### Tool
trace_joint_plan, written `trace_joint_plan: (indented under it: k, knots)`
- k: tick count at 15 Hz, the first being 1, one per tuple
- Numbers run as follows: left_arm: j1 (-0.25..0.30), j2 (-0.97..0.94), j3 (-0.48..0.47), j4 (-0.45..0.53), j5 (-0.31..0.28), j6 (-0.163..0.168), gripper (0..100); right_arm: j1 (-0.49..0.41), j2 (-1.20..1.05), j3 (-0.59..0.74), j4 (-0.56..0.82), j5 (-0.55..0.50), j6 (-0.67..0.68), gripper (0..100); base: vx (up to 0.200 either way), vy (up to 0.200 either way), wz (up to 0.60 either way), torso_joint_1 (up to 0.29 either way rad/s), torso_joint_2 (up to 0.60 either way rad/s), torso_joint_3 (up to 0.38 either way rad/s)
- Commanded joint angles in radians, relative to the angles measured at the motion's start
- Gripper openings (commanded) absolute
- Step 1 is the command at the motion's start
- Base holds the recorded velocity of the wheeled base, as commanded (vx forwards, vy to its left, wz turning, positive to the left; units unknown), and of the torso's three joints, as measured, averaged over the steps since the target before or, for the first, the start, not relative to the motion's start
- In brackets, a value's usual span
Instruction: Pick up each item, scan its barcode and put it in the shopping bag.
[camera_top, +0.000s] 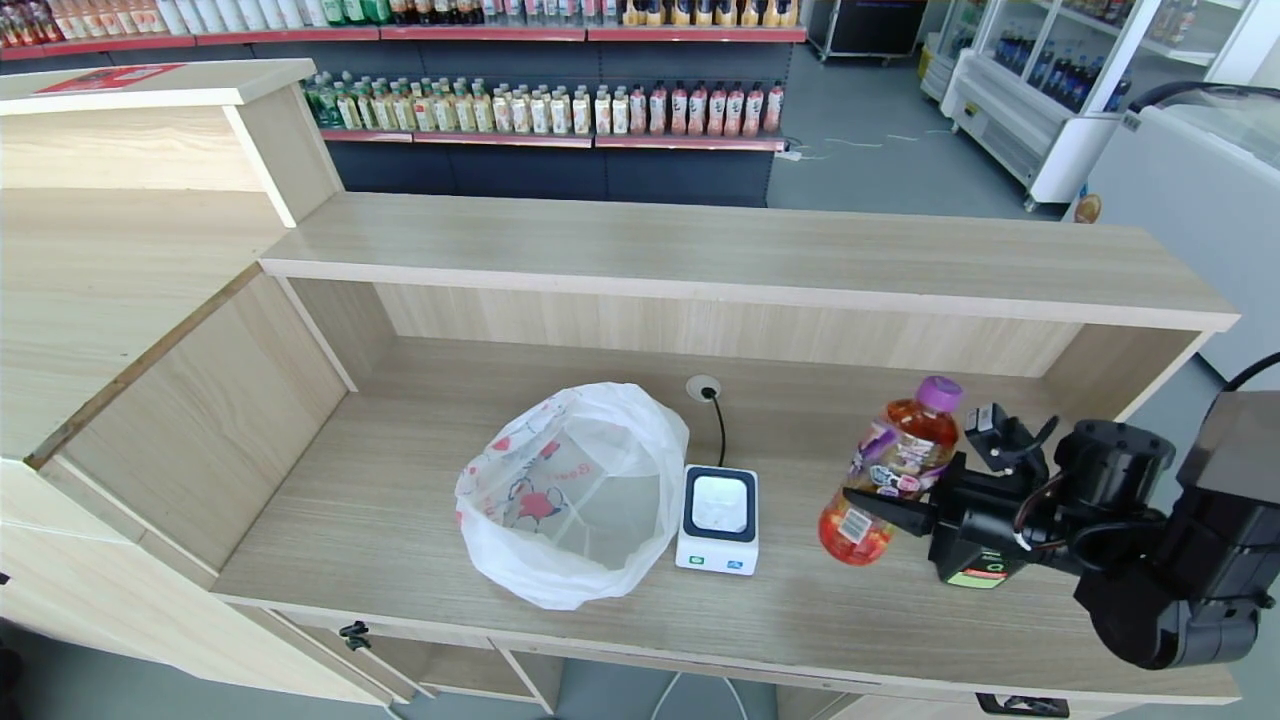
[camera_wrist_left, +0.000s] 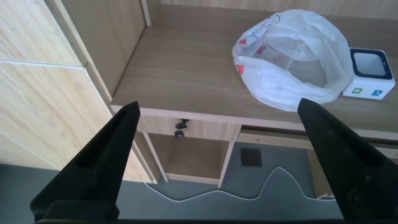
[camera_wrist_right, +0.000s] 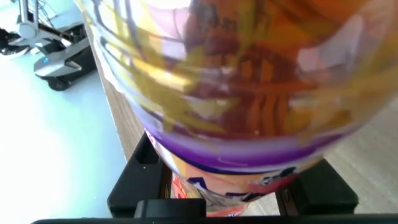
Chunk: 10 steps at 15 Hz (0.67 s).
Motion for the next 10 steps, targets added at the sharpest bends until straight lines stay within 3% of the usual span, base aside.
trace_joint_plan:
  k: [1,5,10]
  knots:
    - [0.0,0.0,0.0,0.0,0.0,0.0,100,0.013,-0.199,0.01,0.002,0.058,0.099,0,0.0,0.0,0.0,0.0,0.0,0.0]
    - [0.0,0.0,0.0,0.002,0.0,0.0,100,0.048,-0.458,0.008,0.004,0.182,0.396,0,0.0,0.0,0.0,0.0,0.0,0.0]
    - [0.0,0.0,0.0,0.0,0.0,0.0,100,0.077,-0.641,0.01,0.002,0.369,0.619,0,0.0,0.0,0.0,0.0,0.0,0.0]
